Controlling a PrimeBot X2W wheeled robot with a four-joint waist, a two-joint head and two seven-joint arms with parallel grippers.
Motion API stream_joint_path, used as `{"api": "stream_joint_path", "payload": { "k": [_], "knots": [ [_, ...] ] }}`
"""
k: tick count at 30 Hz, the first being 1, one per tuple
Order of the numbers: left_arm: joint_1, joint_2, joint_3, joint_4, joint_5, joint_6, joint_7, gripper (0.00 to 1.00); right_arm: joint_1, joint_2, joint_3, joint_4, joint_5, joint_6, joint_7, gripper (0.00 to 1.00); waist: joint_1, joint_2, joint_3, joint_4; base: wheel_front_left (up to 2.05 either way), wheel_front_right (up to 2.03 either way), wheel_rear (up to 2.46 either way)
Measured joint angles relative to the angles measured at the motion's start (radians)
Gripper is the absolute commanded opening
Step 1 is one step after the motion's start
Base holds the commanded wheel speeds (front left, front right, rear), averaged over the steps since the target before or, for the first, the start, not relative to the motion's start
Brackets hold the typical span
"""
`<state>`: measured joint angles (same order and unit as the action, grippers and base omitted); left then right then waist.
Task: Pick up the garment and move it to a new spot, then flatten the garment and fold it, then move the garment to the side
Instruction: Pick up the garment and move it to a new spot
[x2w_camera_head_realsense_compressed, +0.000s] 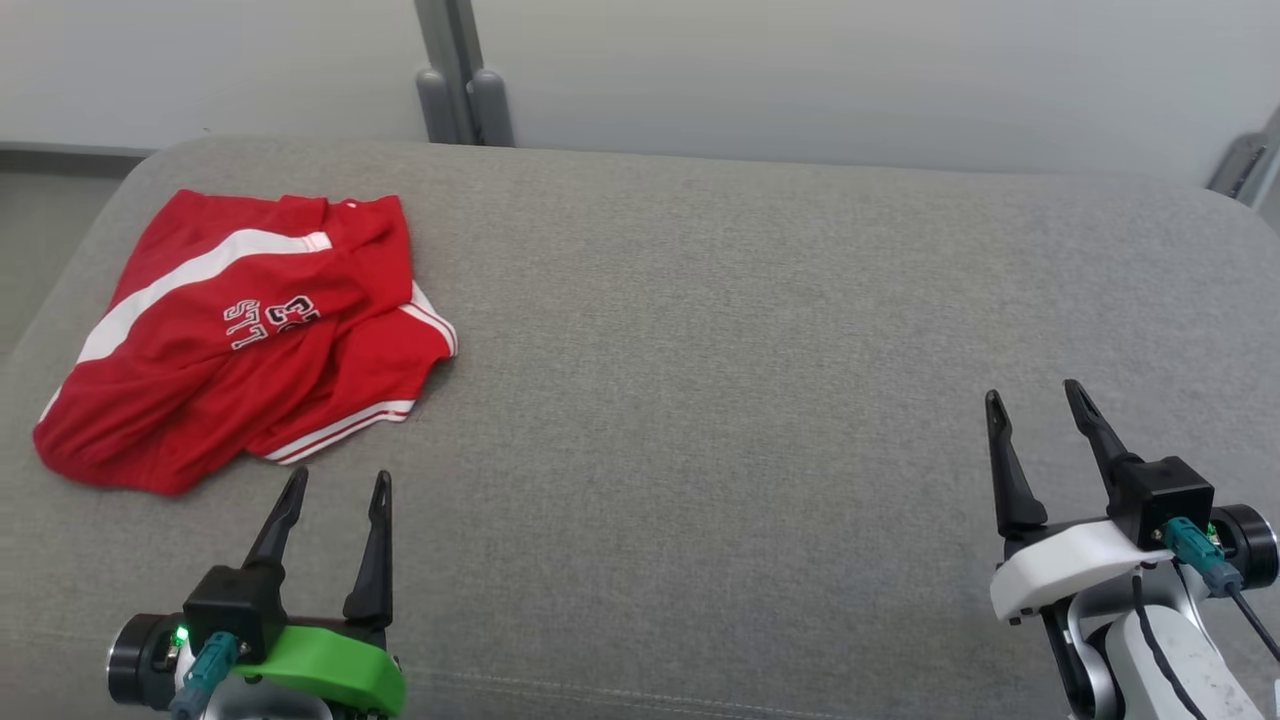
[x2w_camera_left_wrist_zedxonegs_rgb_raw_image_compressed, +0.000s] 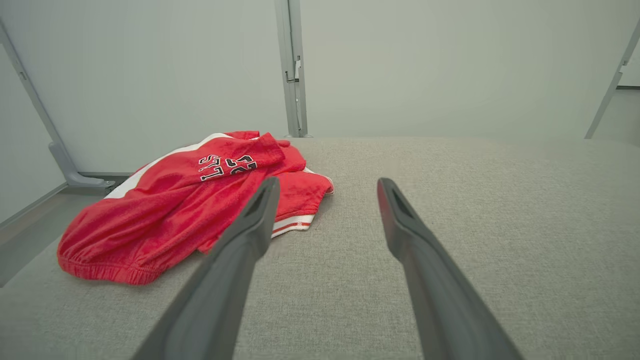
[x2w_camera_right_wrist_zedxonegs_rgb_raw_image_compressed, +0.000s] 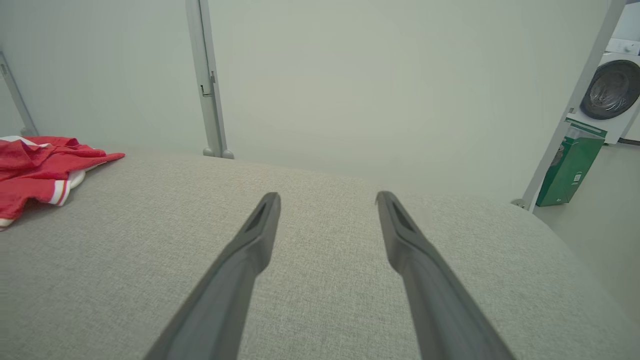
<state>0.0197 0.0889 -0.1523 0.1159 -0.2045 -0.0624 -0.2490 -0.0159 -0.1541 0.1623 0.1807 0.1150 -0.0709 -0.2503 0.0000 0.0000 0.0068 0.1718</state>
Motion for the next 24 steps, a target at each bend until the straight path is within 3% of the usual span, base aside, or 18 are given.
{"api": "stream_joint_path", "payload": {
  "k": [14,24],
  "knots": [
    [0.044,0.019,0.112,0.024,-0.010,0.011,0.000,1.00,0.006,0.021,0.020,0.010,-0.007,0.011,0.000,1.00,0.0000,0.0000,-0.029,0.150,0.00,0.00,0.00],
    [0.066,0.022,0.143,0.011,-0.012,0.011,0.000,1.00,0.006,0.029,0.035,0.023,-0.011,0.021,0.000,1.00,0.0000,0.0000,-0.038,0.182,0.00,0.00,0.00]
  ]
}}
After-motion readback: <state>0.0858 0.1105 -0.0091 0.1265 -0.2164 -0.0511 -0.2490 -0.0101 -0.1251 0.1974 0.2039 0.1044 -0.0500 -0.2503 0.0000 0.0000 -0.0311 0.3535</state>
